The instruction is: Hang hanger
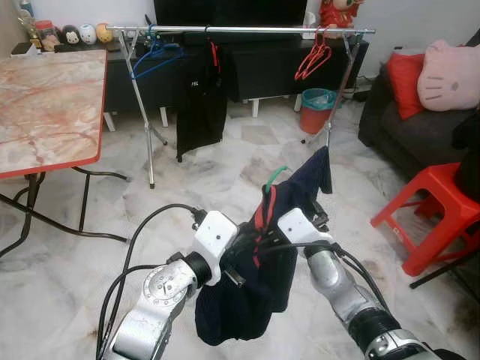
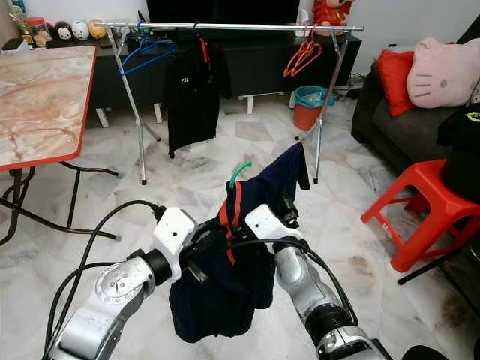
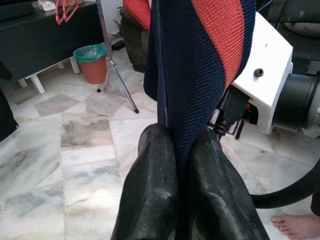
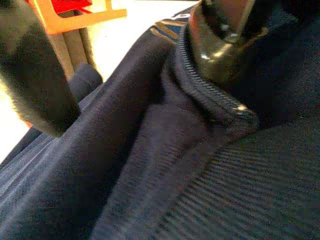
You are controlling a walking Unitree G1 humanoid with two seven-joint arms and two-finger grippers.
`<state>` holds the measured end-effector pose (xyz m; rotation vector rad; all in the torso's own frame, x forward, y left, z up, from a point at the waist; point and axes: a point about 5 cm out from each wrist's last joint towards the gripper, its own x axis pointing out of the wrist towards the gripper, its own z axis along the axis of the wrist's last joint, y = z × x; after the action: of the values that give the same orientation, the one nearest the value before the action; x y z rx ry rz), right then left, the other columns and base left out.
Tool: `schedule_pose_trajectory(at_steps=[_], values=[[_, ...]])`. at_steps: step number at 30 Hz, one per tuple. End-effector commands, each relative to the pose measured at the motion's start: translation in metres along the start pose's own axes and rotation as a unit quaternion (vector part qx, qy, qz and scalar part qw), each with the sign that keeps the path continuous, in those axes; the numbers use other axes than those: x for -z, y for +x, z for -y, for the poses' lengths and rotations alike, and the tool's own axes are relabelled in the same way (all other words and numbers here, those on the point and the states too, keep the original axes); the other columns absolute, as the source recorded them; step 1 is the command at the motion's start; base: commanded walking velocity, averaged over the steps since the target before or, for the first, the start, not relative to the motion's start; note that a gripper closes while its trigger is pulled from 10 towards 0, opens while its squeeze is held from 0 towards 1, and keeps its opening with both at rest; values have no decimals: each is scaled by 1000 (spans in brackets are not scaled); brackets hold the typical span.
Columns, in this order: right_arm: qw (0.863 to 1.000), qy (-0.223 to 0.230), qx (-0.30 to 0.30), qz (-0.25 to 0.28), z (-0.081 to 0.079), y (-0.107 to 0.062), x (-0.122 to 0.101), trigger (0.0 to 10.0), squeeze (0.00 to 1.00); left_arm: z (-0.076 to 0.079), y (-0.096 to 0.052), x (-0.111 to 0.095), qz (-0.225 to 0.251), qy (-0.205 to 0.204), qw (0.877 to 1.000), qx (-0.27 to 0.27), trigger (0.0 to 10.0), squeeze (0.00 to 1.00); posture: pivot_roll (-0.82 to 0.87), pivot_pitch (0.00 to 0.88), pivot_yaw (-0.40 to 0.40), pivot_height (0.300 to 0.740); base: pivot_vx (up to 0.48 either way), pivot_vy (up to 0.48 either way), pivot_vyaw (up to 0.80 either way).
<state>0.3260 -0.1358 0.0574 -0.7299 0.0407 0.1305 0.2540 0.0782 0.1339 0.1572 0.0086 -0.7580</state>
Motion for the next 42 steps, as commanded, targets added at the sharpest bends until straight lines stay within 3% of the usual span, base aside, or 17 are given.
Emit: schedule_pose_trajectory(at_steps=[1,16,22,27,31,33,37,40,42], values=[[1000,4,4,11,1,4,-7,0,0,1,0,-9,17,8,1000,10,10000,0,164,0,-67,740,0,0,0],[1000,6,0,11,0,4,-6,0,0,1,-5,3,-15,14,1000,16,10000,0,166,0,-63,740,0,0,0],[1000,4,-5,11,0,3,-6,0,0,-4,-12,18,-59,42,997,13,10000,0,165,0,-64,740,0,0,0],[1000,2,-10,8,0,4,-5,0,0,-26,-29,38,-121,82,989,-28,10000,0,167,0,-64,740,0,0,0],[1000,2,-14,7,-1,4,-5,0,0,-35,-40,47,-143,93,984,-43,10000,0,168,0,-64,740,0,0,0],[1000,2,-21,6,-3,3,-4,0,0,-46,-53,53,-164,107,979,-57,10000,0,171,0,-65,740,0,0,0],[1000,1,-28,4,-4,3,-3,0,0,-51,-59,54,-167,111,978,-62,10000,0,174,0,-67,740,0,0,0],[999,-8,-31,-20,-2,1,6,0,0,-57,-73,47,-157,125,979,-36,10000,0,181,0,-70,740,0,0,0],[999,-9,-30,-22,-1,1,7,0,0,-57,-74,46,-157,127,979,-31,10000,0,181,0,-70,740,0,0,0]])
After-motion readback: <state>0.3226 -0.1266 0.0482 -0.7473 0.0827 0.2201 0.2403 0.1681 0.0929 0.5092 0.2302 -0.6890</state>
